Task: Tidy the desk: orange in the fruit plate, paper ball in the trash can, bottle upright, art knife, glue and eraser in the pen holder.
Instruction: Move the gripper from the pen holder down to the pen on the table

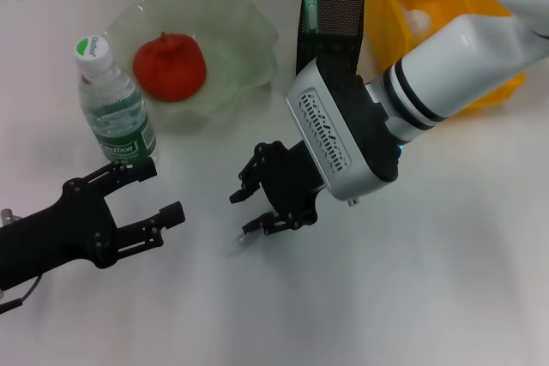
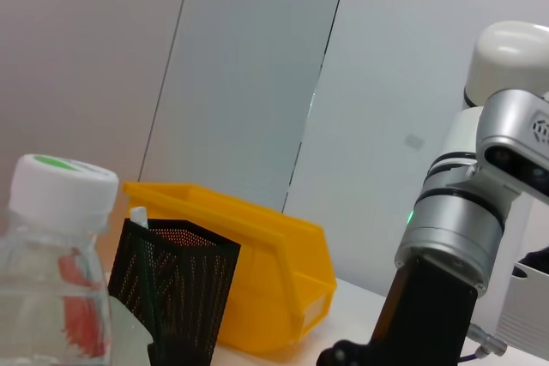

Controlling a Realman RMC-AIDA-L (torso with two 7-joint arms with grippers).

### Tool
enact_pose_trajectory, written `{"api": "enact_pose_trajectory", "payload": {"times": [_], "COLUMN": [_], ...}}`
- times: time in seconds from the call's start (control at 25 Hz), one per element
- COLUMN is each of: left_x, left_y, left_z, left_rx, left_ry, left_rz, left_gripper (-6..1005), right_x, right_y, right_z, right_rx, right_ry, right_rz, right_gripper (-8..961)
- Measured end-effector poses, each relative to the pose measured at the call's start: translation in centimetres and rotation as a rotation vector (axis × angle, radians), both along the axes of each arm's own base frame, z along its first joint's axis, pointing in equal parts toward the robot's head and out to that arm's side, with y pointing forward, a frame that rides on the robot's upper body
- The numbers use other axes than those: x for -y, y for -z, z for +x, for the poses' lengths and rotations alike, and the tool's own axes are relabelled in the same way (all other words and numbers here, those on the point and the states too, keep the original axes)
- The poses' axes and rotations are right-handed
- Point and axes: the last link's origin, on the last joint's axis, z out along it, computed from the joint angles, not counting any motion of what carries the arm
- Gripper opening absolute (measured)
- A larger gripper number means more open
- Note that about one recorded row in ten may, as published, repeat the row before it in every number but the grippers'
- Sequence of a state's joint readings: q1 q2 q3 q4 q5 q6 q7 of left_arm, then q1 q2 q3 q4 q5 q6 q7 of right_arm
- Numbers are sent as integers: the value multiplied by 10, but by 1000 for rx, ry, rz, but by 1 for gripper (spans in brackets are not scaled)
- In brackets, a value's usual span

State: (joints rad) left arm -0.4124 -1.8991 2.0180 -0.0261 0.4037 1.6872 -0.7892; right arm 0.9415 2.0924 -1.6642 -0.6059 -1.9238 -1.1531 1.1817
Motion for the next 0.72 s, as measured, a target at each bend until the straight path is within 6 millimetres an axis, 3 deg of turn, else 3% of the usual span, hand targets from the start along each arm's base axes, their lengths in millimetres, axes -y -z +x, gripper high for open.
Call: {"api": "enact_pose_trajectory", "payload": {"times": [0.72], "left_x": [3], "left_y": [2], "left_z": [0], "left_rx": [17], "left_ry": [-7], "left_rz": [5], "left_gripper": [844], "right_x": [-1], "right_y": [5], "right_z": [9], "right_rx": [54], "right_ry": [5], "right_rz": [-4], "right_gripper": [362]}}
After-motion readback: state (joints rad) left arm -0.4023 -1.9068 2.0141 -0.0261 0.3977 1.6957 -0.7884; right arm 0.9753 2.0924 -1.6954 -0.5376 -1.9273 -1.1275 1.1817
